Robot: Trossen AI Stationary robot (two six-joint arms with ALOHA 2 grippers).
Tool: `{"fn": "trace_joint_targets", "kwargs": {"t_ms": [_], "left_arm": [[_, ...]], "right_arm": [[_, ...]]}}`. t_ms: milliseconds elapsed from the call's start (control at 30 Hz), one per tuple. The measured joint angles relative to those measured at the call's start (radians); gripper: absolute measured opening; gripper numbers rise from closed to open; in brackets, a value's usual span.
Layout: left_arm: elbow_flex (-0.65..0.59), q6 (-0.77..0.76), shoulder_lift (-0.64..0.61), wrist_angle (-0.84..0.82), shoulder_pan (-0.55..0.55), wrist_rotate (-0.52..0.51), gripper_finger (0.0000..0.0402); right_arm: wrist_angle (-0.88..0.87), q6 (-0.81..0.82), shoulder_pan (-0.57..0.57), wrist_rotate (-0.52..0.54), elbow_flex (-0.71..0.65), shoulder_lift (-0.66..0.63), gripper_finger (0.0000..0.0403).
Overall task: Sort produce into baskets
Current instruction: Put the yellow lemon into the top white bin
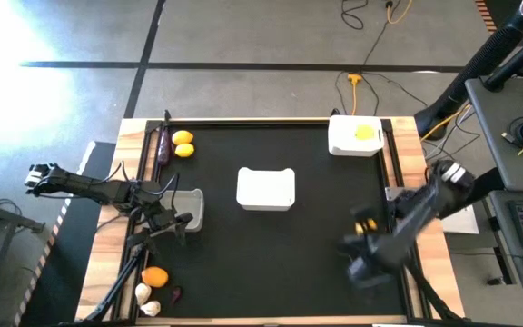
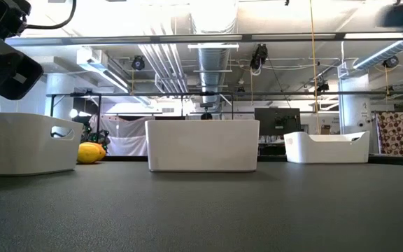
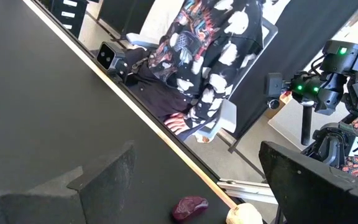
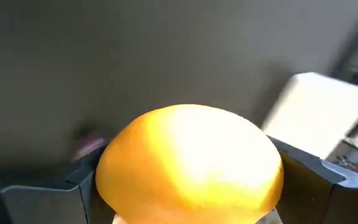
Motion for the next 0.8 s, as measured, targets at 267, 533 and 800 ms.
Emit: {"fn": "trace_joint_targets", "kwargs": {"t_ms": [267,533,800], "left_arm": [[0.0,0.0,0.0,0.001,0.0,0.0,0.0327],[0.0,0.0,0.0,0.001,0.0,0.0,0.0327],[0.0,0.0,0.0,0.001,0.0,0.0,0.0327]], "right_arm": [[0.186,-0.166,-0.653,0.471,-0.094,-0.281,0.0314],[0.672,-0.363,-1.482,0.03,-0.227,-0.351,0.0314],[0.835,-0.28,-1.757,-0.223,-0.254,-0.213,0.0349]]}}
